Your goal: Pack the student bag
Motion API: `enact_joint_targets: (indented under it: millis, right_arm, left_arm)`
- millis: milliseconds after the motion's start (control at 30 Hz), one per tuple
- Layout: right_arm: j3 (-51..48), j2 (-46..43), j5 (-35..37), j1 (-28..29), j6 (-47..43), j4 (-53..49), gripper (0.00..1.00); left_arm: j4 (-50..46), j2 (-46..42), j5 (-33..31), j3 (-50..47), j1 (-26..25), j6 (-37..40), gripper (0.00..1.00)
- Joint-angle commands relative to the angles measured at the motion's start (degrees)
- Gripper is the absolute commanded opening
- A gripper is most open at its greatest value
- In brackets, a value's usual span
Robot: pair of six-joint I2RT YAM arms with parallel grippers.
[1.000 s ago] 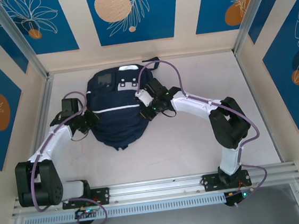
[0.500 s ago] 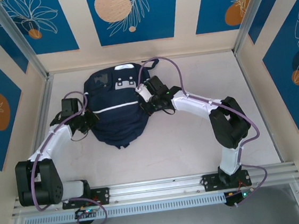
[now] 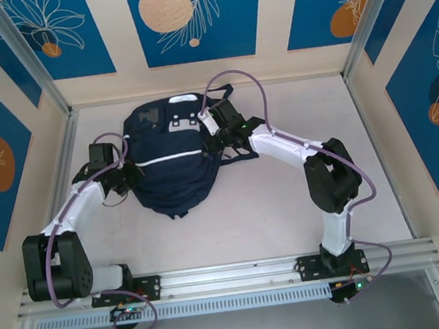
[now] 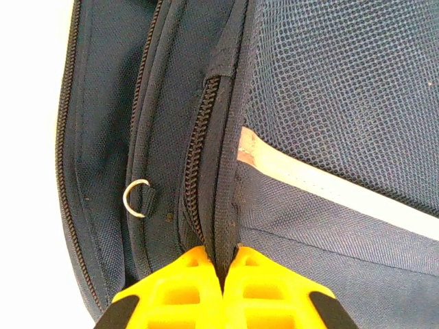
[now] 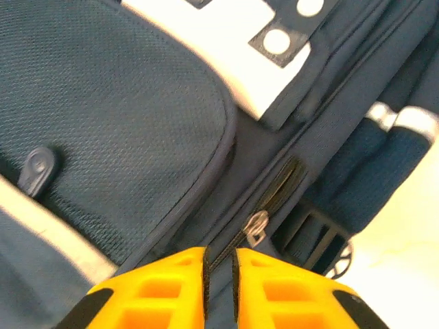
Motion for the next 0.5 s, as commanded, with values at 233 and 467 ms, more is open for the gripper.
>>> enact_joint_targets:
  millis: [233, 467]
  right_arm:
    - [-10.9, -16.4, -2.3, -4.6, 10.9, 1.7, 0.71]
    - [-20.9, -29.3, 17.3, -8.4, 11.2, 10.2, 0.99]
  left_arm:
    - [-7.1, -4.1, -9.0, 6.6, 1.3, 1.6, 0.78]
    - [-5.5, -11.2, -25.2, 7.0, 1.6, 6.2, 1.00]
